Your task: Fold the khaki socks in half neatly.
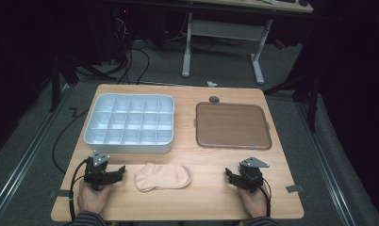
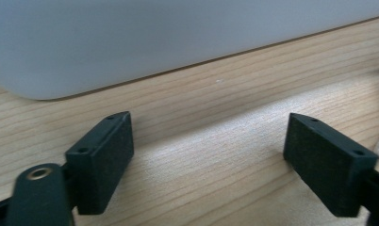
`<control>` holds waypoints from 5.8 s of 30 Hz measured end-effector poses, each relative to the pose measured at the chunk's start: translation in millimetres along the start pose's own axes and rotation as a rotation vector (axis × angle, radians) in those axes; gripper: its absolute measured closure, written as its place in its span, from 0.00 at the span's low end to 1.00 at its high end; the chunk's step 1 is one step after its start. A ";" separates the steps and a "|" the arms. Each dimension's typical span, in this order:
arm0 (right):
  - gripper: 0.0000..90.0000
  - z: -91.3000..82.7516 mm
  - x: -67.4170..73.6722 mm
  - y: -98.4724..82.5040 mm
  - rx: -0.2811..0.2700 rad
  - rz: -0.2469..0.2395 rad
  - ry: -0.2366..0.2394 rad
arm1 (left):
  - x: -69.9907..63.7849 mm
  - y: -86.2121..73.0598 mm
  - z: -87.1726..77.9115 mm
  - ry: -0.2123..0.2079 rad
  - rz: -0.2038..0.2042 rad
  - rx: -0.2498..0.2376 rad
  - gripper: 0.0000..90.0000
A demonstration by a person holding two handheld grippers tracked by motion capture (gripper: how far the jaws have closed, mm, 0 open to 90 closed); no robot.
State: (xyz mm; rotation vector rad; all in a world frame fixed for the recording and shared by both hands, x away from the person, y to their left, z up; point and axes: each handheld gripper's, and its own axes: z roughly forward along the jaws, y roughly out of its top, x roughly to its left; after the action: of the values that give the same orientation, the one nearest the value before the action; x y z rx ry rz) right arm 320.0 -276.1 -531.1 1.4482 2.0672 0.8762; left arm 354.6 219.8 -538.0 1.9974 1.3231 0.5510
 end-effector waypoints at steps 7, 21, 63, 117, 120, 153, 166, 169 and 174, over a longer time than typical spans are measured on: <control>0.41 -0.5 -0.3 -0.4 -0.002 -0.002 0.001 | 0.2 0.2 0.3 -0.002 0.002 0.001 0.17; 0.52 -2.4 -0.6 -1.7 -0.014 0.013 -0.028 | -0.4 0.1 -2.6 -0.020 -0.048 -0.002 0.17; 0.69 -10.2 74.8 18.9 -0.075 -0.087 0.189 | -53.5 8.3 -21.7 -0.280 0.025 0.000 0.37; 0.88 26.5 132.3 28.6 -0.014 -0.211 0.250 | -75.3 3.3 -8.3 -0.209 0.062 0.018 0.73; 0.89 26.4 132.0 28.7 -0.011 -0.206 0.254 | -75.8 3.5 -8.3 -0.219 0.058 0.022 0.77; 0.96 9.0 110.5 33.5 -0.058 -0.140 0.245 | -85.9 23.3 -10.8 -0.337 0.073 0.014 0.89; 0.96 1.7 95.1 29.8 -0.056 -0.118 0.227 | -101.2 31.7 -3.5 -0.366 0.101 0.016 0.89; 0.96 1.0 92.7 29.1 -0.052 -0.115 0.223 | -102.6 33.0 -1.9 -0.373 0.103 0.018 0.89; 0.96 -0.3 86.3 26.3 -0.055 -0.105 0.209 | -105.2 33.6 -0.1 -0.385 0.095 0.013 0.89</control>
State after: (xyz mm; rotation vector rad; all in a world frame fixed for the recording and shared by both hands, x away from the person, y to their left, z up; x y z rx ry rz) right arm 307.8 -188.5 -513.1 1.2531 2.2282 1.0712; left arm 334.1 114.5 -511.7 2.0569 1.0020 0.1841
